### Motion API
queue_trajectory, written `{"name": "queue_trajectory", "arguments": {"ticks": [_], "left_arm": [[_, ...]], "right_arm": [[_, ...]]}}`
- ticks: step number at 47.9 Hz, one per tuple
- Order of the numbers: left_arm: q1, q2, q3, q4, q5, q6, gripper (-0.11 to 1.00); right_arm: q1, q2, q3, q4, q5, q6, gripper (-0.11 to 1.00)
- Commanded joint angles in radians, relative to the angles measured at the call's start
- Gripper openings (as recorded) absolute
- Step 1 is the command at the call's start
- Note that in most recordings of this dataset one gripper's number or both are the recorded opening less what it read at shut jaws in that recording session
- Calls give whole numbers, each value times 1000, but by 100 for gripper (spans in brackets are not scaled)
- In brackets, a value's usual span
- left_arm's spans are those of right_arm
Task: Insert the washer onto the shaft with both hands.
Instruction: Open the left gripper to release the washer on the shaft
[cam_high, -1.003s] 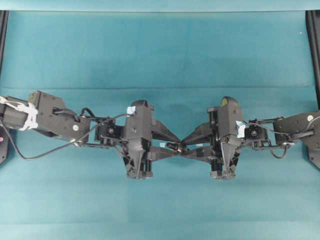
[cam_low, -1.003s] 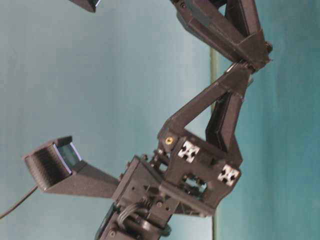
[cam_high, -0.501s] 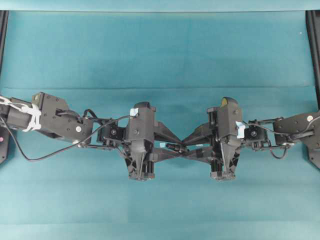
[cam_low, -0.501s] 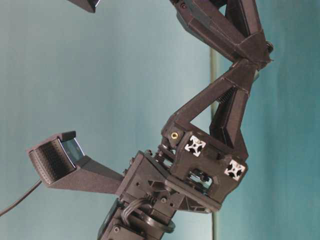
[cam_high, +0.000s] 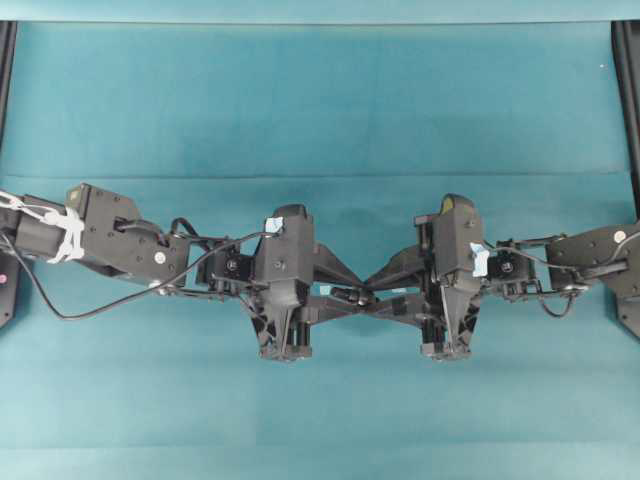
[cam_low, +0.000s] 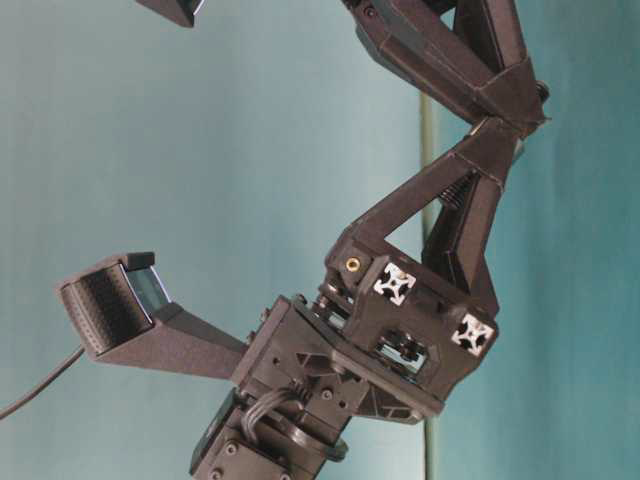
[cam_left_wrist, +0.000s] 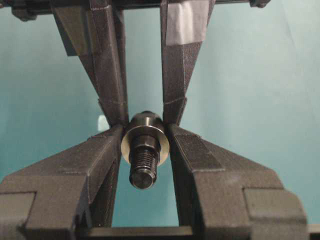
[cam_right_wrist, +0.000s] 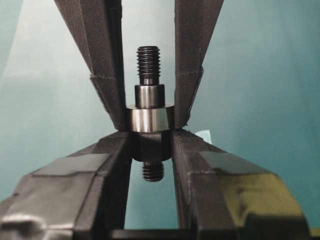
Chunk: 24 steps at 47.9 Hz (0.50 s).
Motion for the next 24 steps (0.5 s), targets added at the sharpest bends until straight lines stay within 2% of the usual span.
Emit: {"name": "queue_trajectory", "arguments": {"ticks": [1,8,24], "left_arm": [[-11,-12,-12,3,-3,2,49],[-6,-38,-9,3,9,12,89],[-6,-64,0,3,71,17,86]], "right_arm": [[-3,-8,-17,2,-6,3,0],[-5,-8,-17,0,-6,3,0],[-5,-8,-15,0,-5,3,0]]}}
